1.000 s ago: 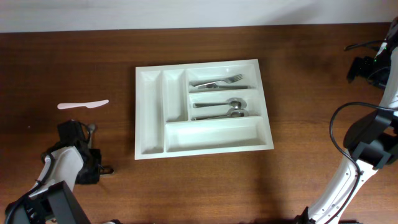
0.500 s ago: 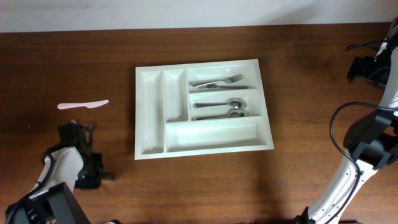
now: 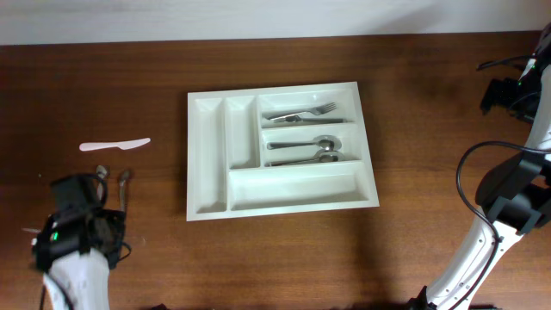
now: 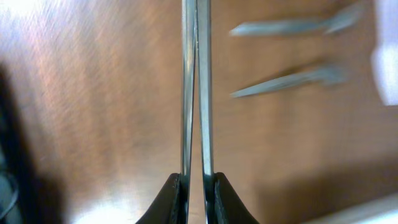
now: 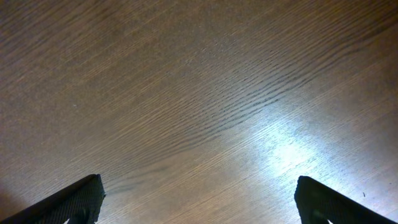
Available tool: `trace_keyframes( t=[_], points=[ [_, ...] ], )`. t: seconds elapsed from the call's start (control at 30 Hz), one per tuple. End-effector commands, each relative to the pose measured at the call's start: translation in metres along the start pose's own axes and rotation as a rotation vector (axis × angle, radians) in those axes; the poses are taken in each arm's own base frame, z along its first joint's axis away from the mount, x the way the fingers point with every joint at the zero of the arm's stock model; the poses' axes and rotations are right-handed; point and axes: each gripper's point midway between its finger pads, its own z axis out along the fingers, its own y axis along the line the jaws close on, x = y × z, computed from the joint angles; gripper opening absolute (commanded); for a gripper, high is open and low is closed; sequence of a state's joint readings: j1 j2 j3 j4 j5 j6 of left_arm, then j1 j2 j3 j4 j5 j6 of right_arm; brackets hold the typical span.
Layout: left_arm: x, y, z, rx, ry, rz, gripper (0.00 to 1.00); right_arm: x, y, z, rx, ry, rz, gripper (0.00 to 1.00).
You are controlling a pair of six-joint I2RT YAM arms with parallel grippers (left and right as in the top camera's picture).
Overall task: Pack container
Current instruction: 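Carry the tongs with the left gripper over the tray's bottom compartment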
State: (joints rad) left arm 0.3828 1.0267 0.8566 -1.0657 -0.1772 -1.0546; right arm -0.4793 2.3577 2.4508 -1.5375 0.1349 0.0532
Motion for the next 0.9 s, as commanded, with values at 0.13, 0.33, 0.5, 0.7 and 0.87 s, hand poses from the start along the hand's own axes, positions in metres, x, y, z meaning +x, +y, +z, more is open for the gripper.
trace_keyframes(
  t=[0.13, 0.33, 0.5, 0.7, 0.87],
  points=[
    [-0.006, -0.025, -0.042, 0.203, -0.006, -0.123, 0.02, 0.0, -0.005, 0.003, 0.017, 0.005, 0.012, 0.99],
    [0.03, -0.049, -0.044, 0.276, 0.244, -0.285, 0.02, 0.0, -0.005, 0.003, 0.017, 0.005, 0.012, 0.99],
    [0.066, -0.107, -0.063, 0.476, 0.423, -0.16, 0.02, 0.0, -0.005, 0.003, 0.017, 0.005, 0.012, 0.99],
    [0.128, -0.183, -0.099, 0.797, 0.433, 0.271, 0.02, 0.0, -0.005, 0.003, 0.017, 0.005, 0.012, 0.99],
    [0.199, -0.21, -0.114, 1.001, 0.339, 0.841, 0.02, 0.0, -0.005, 0.003, 0.017, 0.005, 0.012, 0.99]
  ],
)
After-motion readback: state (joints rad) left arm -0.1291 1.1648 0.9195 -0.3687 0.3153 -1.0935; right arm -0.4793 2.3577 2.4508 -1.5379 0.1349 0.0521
